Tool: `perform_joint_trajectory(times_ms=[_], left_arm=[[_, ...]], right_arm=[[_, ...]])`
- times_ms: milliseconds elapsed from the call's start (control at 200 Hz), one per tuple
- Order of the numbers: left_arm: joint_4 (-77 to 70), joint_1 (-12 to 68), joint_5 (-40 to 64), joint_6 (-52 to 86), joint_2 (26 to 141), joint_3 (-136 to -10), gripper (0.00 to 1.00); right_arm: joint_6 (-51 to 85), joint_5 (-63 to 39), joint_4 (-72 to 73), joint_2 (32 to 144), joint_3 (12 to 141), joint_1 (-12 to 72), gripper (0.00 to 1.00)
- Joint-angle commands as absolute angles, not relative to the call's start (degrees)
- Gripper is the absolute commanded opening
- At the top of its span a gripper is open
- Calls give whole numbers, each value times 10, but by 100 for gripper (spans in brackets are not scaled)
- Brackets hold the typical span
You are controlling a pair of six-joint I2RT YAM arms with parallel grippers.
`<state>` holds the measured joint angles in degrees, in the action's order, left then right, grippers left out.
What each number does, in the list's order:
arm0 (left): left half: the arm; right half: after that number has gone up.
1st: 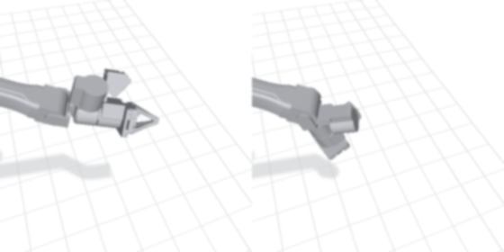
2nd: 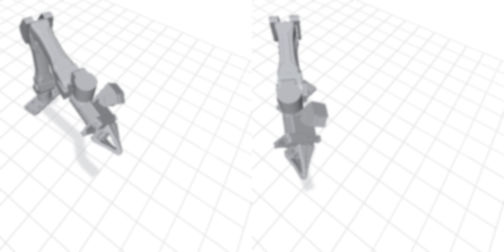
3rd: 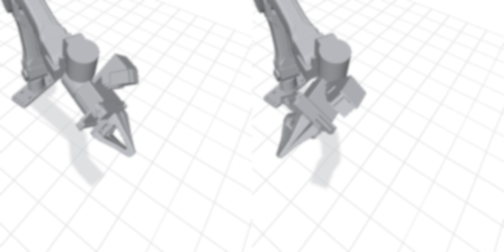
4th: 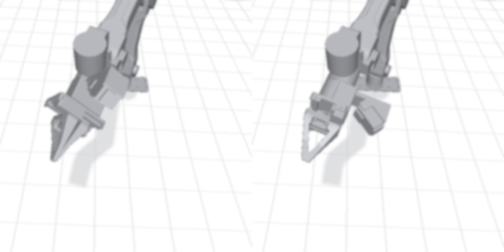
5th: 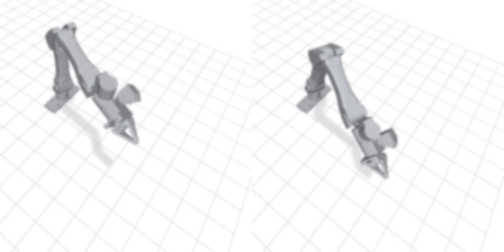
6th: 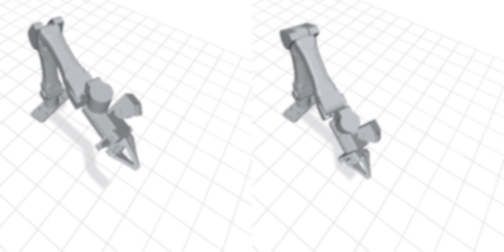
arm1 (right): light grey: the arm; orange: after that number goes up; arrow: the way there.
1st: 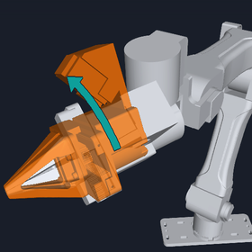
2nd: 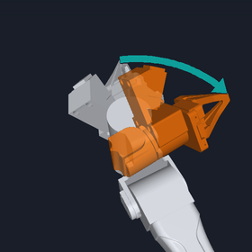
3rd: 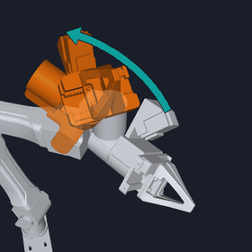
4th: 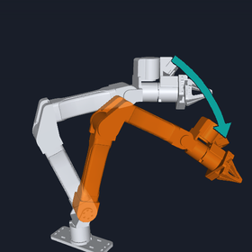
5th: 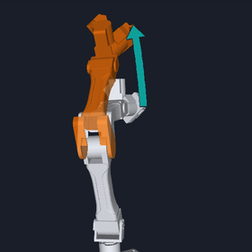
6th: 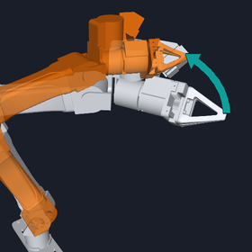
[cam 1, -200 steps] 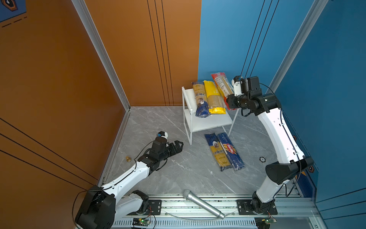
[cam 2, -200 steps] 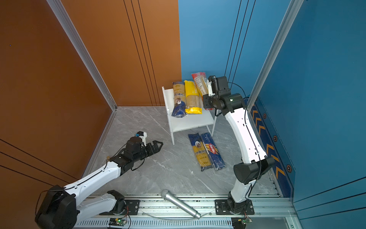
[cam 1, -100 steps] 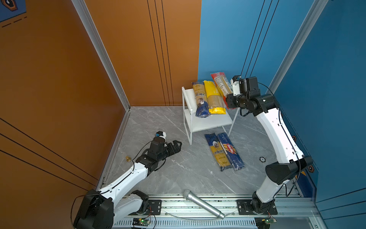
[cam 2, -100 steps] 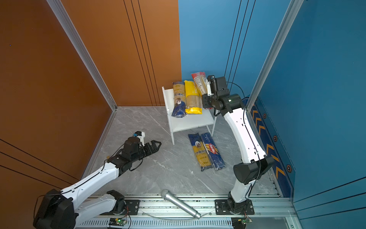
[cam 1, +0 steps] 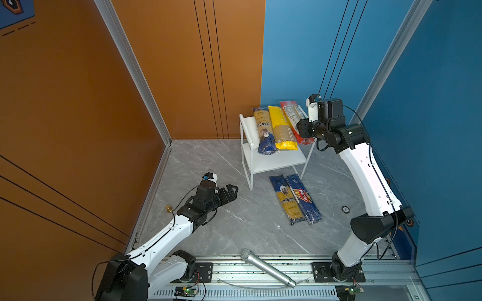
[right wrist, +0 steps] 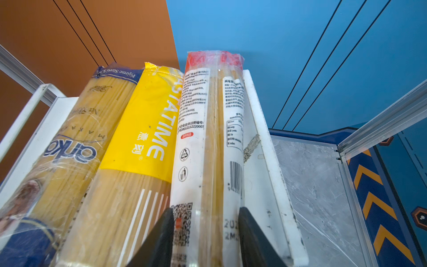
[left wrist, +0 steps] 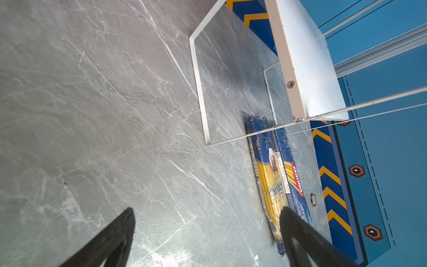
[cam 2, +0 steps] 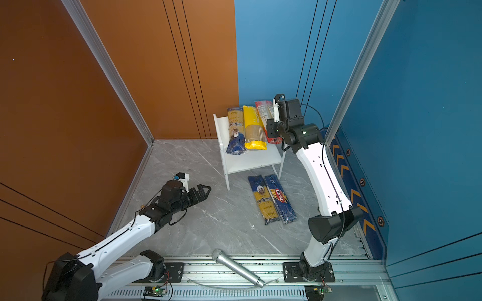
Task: Arrange pasta packages on shelves
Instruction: Place the pasta bag on the shelf.
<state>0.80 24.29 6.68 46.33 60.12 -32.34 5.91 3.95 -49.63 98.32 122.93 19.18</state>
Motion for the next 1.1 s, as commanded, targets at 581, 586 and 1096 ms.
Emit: perform_joint_trajectory(times_ms=[581,586,1096], left_arm=[[42,232,57,452,569,-317,98],[42,232,57,452,569,-317,98],[47,226,61,447,567,-318,98]], right_arm=[[158,-287,-476,813,1077,61,51],[158,-288,-476,811,1075,60,51],[174,-321,-478,633,779,47,53]])
